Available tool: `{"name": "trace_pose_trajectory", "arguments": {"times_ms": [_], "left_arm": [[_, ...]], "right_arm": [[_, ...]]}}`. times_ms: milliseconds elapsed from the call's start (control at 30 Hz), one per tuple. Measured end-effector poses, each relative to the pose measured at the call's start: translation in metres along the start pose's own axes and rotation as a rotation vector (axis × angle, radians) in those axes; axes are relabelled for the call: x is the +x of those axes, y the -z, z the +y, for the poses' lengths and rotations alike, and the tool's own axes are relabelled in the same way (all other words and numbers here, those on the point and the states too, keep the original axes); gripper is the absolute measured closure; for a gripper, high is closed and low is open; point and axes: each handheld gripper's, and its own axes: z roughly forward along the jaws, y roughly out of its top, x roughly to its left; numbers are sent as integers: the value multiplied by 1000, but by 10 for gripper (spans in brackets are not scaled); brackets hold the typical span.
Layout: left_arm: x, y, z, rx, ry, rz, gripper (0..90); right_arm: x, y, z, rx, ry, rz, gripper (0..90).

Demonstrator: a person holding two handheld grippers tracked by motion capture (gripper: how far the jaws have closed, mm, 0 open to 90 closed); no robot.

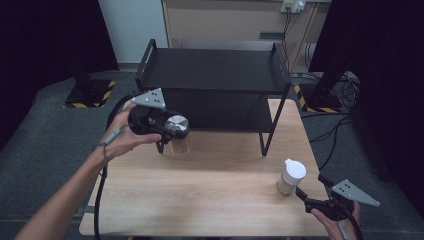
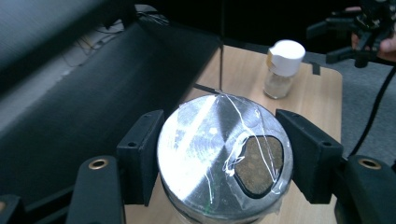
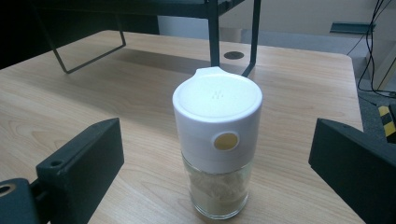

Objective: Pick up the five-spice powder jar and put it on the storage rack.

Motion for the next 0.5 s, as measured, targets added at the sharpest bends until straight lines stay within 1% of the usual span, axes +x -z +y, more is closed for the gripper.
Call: {"name": "trace_pose_trajectory", "arguments": {"times_ms": [33,100,233,333,433,500], "left_arm": [[1,6,5,-11,1,5,342],[5,15,14,-20,19,8,342],[8,33,35,-28,17,34,342],[13,44,52,-39,24,43,342],[15,54,70,-47,25,72,342],[16,59,82,-49,43,92,342]], "right_arm": [[0,0,0,0,0,0,35],[0,0,0,1,-1,1,35],[-1,-1,-1,2,-4,1,35],[-1,-1,0,3,-5,2,35],[-1,-2,0,6,-5,5,36],[-1,-2,0,6,-3,8,36]]}}
